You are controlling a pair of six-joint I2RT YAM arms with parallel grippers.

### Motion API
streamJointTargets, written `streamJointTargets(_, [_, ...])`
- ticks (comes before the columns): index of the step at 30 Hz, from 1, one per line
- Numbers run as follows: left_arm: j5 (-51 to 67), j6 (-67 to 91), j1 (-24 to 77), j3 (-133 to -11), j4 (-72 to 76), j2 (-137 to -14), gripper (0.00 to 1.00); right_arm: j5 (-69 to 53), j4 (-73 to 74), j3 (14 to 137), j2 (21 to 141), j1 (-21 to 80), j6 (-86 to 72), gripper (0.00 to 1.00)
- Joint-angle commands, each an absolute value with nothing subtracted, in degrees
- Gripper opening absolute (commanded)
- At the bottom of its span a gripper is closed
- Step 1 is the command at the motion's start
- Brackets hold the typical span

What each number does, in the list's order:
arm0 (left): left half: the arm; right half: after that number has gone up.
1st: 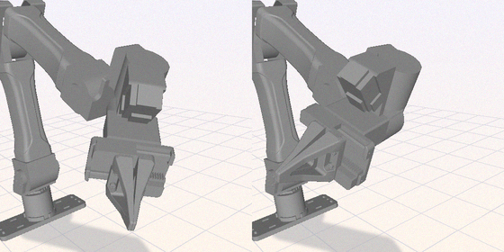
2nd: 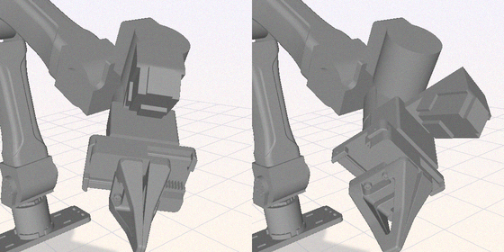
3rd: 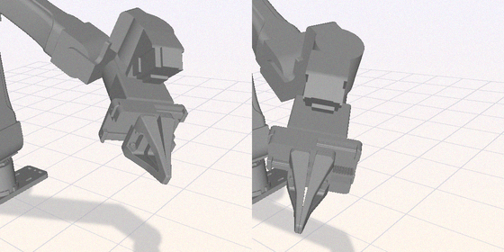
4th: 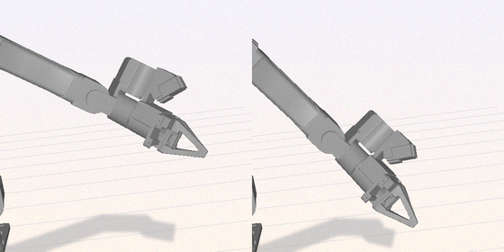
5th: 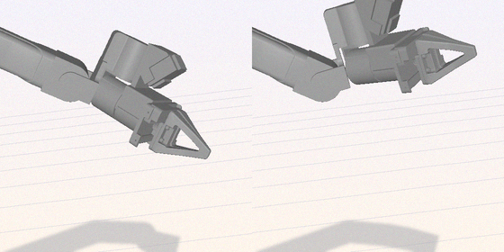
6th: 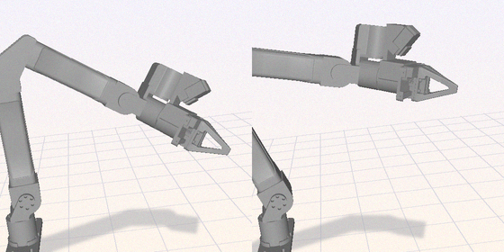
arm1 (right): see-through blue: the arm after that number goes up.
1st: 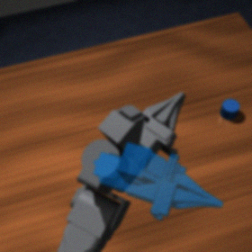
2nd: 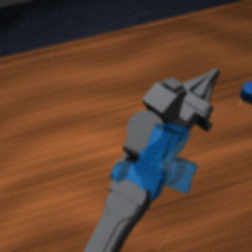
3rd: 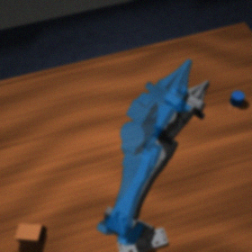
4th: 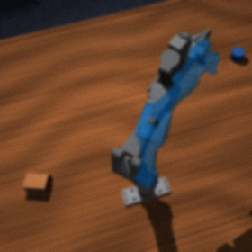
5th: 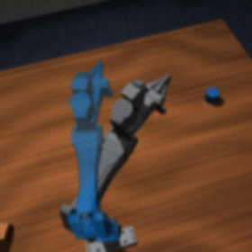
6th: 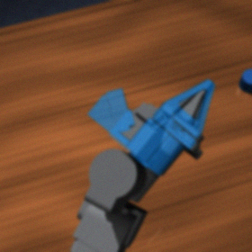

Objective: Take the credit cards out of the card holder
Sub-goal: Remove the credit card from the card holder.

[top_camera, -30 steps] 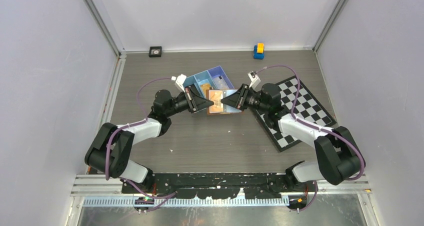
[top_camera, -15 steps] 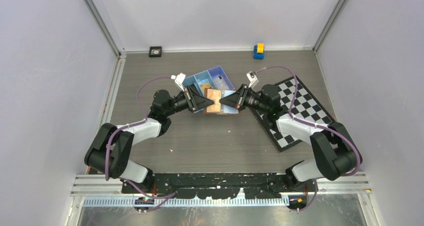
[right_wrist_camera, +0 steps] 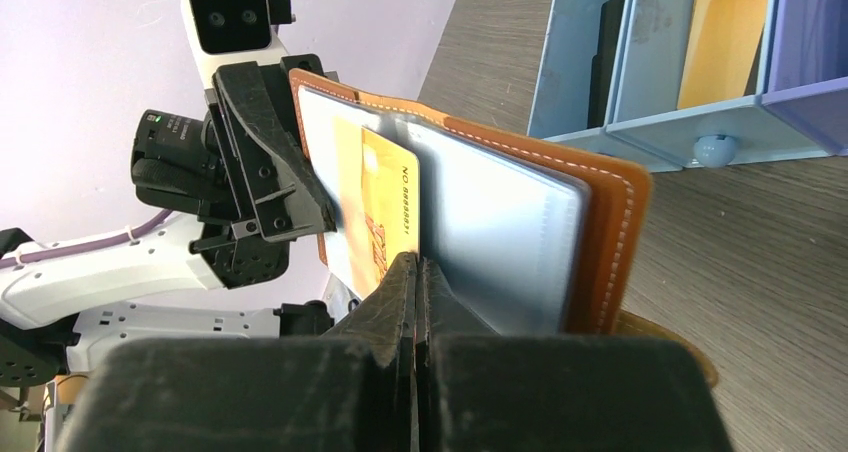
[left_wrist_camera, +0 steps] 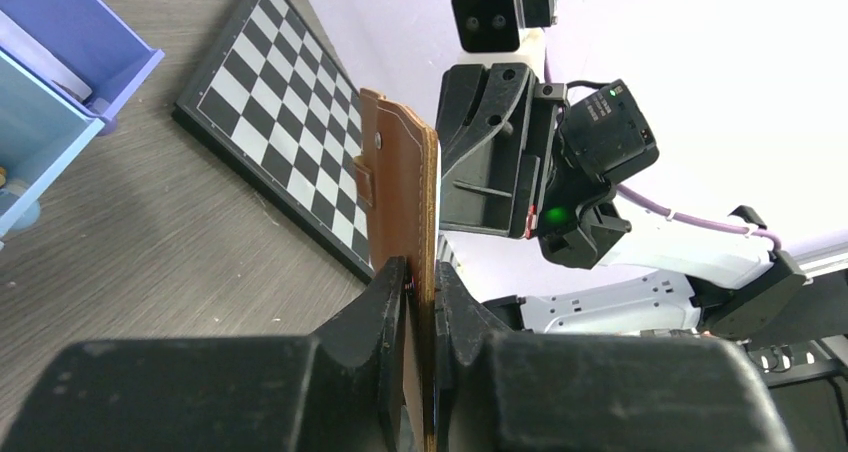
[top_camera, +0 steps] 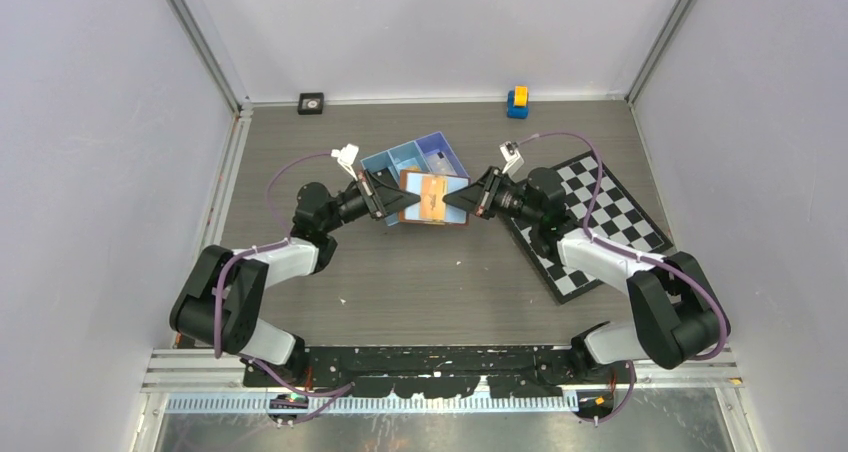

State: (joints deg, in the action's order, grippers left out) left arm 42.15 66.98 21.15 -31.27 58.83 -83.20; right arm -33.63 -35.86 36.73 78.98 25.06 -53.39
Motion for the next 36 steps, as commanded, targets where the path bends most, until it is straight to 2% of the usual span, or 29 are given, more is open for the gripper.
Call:
streamJointTargets(1, [44.8,70.9,20.5,-31.5,69.4,-84.5,0.07,-32.5,-36.5,36.3,78.4,24.4,-53.5,0.00])
streamJointTargets(4, [44.9,70.8,20.5,-31.5,69.6,-84.5,0.00,-32.9,-37.5,36.2,78.4,24.4,-53.7,0.01])
streamJointTargets(6, [44.9,70.7,20.5,-31.5,69.5,-84.2,0.00,-34.3,-39.7,35.9,78.9,24.4,-54.7,0.01])
streamJointTargets(10, [45.1,71.4,20.5,-31.5,69.9,-84.4,0.00,-37.1,-47.1,35.2,81.5,24.4,-58.9,0.19])
streamJointTargets(12, [45.2,72.4,20.5,-31.4,71.4,-84.7,0.00,-38.0,-50.1,35.0,82.8,24.4,-60.7,0.24])
streamJointTargets(16, [45.4,73.8,20.5,-31.4,73.8,-85.4,0.00,-39.0,-54.1,34.7,84.1,24.4,-63.2,0.32])
streamJointTargets(20, [45.5,74.3,20.5,-31.4,74.1,-85.7,0.00,-39.5,-55.1,34.6,84.5,24.4,-64.0,0.34])
streamJointTargets(27, [45.2,74.5,20.6,-31.5,73.9,-87.0,0.00,-41.1,-62.7,34.5,87.5,24.4,-69.1,0.25])
streamJointTargets(29, [45.0,74.4,20.6,-31.5,73.4,-87.1,0.00,-41.3,-63.1,34.7,87.9,24.4,-69.5,0.20])
streamJointTargets(34, [44.0,74.5,19.3,-30.7,73.1,-86.5,0.00,-39.3,-59.5,34.0,85.7,23.6,-67.1,0.01])
streamJointTargets(36, [43.4,74.6,18.0,-29.8,73.0,-85.8,0.00,-37.3,-56.1,33.0,84.1,22.4,-65.4,0.01])
